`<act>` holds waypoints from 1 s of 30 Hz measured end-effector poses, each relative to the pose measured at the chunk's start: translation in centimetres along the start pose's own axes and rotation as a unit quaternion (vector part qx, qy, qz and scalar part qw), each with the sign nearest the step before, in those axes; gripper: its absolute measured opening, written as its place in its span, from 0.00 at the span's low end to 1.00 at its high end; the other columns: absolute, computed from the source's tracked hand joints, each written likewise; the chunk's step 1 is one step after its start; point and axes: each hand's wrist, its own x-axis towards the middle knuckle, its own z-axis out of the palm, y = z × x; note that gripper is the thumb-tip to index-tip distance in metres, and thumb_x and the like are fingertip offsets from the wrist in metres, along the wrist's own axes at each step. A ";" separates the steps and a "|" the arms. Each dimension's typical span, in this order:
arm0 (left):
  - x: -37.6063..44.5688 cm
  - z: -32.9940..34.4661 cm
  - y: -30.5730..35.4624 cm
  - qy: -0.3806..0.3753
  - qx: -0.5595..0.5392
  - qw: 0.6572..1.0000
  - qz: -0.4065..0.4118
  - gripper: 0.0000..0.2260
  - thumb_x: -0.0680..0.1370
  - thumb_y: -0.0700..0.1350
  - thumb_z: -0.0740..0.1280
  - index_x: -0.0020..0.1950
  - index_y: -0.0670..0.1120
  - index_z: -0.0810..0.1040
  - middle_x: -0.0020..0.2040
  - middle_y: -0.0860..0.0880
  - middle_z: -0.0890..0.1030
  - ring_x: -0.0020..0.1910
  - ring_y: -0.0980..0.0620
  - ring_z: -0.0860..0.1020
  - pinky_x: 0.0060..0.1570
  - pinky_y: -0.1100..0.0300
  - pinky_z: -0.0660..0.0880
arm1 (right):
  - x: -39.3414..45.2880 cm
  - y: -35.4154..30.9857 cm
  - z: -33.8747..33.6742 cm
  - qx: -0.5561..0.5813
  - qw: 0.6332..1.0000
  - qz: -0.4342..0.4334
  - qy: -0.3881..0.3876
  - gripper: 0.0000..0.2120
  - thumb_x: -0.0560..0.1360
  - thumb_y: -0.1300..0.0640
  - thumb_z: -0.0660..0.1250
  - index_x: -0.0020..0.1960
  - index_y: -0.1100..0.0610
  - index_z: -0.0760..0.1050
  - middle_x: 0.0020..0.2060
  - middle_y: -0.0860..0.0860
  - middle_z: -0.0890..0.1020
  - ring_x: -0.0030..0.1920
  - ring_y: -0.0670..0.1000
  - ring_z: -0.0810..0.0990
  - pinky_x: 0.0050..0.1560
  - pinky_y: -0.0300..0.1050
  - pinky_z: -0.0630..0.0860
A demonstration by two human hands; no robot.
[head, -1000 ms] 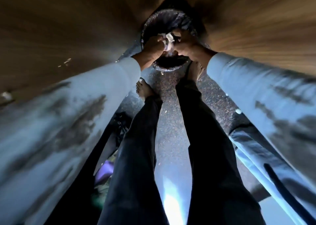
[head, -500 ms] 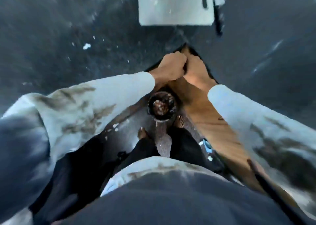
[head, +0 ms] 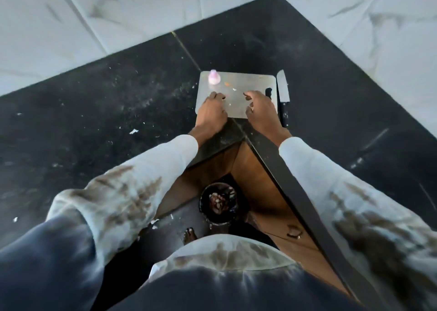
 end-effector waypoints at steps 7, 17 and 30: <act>6.5 3.1 -1.8 0.036 -0.008 0.992 -0.125 0.17 0.82 0.35 0.65 0.72 0.39 0.76 0.69 0.40 0.75 0.65 0.38 0.78 0.68 0.45 0.77 | 8.8 6.0 2.4 0.019 0.998 -0.012 -0.060 0.25 0.78 0.58 0.74 0.73 0.59 0.72 0.68 0.56 0.77 0.67 0.57 0.77 0.70 0.57 0.76; 11.5 4.3 -4.1 0.040 0.010 0.986 -0.160 0.07 0.80 0.35 0.67 0.46 0.38 0.85 0.56 0.39 0.79 0.51 0.40 0.79 0.54 0.51 0.78 | 16.1 7.5 6.0 -0.031 0.975 -0.148 -0.162 0.26 0.79 0.61 0.72 0.76 0.59 0.71 0.73 0.55 0.72 0.74 0.56 0.69 0.77 0.49 0.65; 12.5 4.5 -3.6 0.032 0.007 0.988 -0.152 0.08 0.79 0.35 0.66 0.47 0.38 0.86 0.49 0.39 0.85 0.46 0.37 0.83 0.50 0.45 0.82 | 14.2 7.4 6.4 -0.032 0.974 -0.170 -0.148 0.19 0.76 0.51 0.77 0.63 0.60 0.84 0.58 0.55 0.80 0.60 0.55 0.78 0.66 0.52 0.76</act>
